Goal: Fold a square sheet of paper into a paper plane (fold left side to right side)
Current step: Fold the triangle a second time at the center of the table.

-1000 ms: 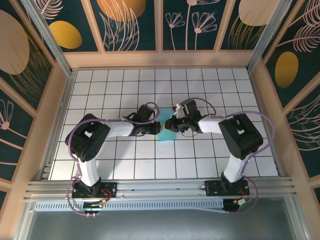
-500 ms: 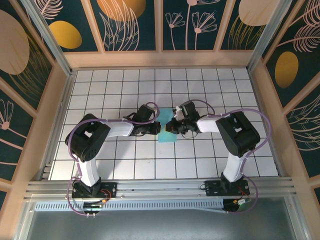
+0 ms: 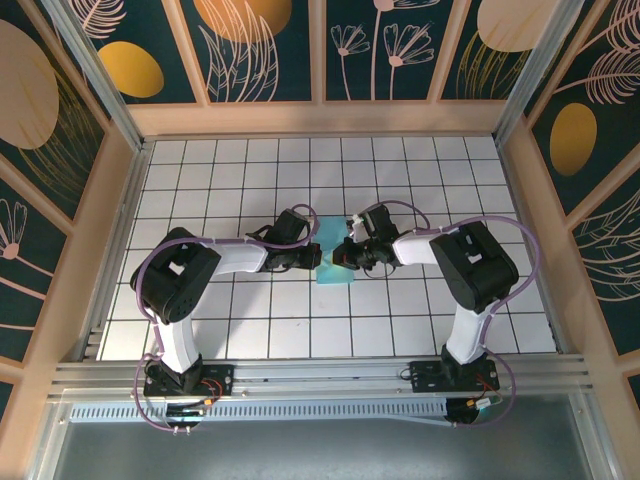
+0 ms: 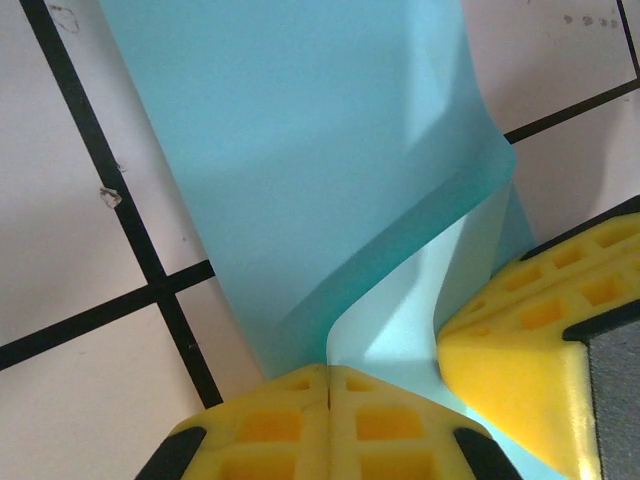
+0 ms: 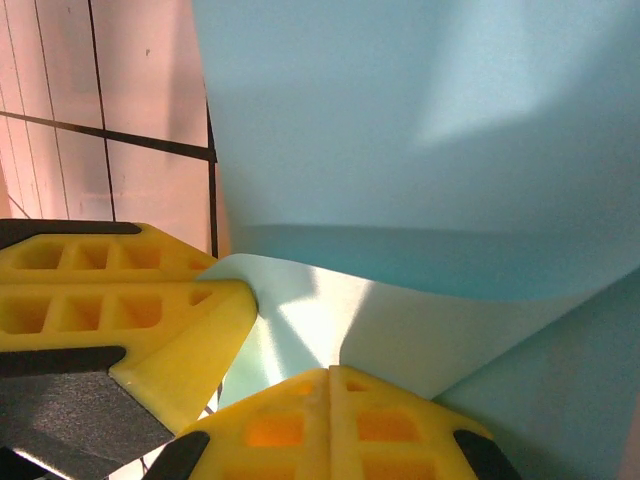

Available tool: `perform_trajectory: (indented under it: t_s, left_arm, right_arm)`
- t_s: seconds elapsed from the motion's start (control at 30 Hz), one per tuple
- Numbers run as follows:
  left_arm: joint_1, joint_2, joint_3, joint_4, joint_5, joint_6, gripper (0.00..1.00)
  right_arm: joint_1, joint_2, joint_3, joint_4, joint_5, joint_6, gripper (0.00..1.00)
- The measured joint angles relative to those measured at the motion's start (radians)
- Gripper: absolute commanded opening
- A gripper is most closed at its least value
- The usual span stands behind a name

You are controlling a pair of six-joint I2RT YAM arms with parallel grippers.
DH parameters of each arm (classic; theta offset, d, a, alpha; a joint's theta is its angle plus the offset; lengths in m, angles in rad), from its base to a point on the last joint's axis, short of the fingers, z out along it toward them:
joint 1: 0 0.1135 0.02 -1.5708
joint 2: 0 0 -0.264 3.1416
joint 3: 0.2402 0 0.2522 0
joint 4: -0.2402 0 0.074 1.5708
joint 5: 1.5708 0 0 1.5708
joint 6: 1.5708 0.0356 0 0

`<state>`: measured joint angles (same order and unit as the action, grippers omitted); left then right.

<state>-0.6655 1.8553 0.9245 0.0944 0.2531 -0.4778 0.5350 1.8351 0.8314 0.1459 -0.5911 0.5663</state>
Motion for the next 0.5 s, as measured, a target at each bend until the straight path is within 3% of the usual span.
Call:
perform_trajectory:
  t_s: [0.33, 0.5]
  left_arm:
    - [0.000, -0.036, 0.000, -0.024, -0.037, -0.021, 0.21]
    - [0.000, -0.131, 0.000, -0.059, -0.063, -0.029, 0.22]
  right_arm:
    - [0.000, 0.000, 0.000, 0.000, 0.001, -0.007, 0.00]
    - [0.000, 0.000, 0.000, 0.000, 0.000, -0.007, 0.00]
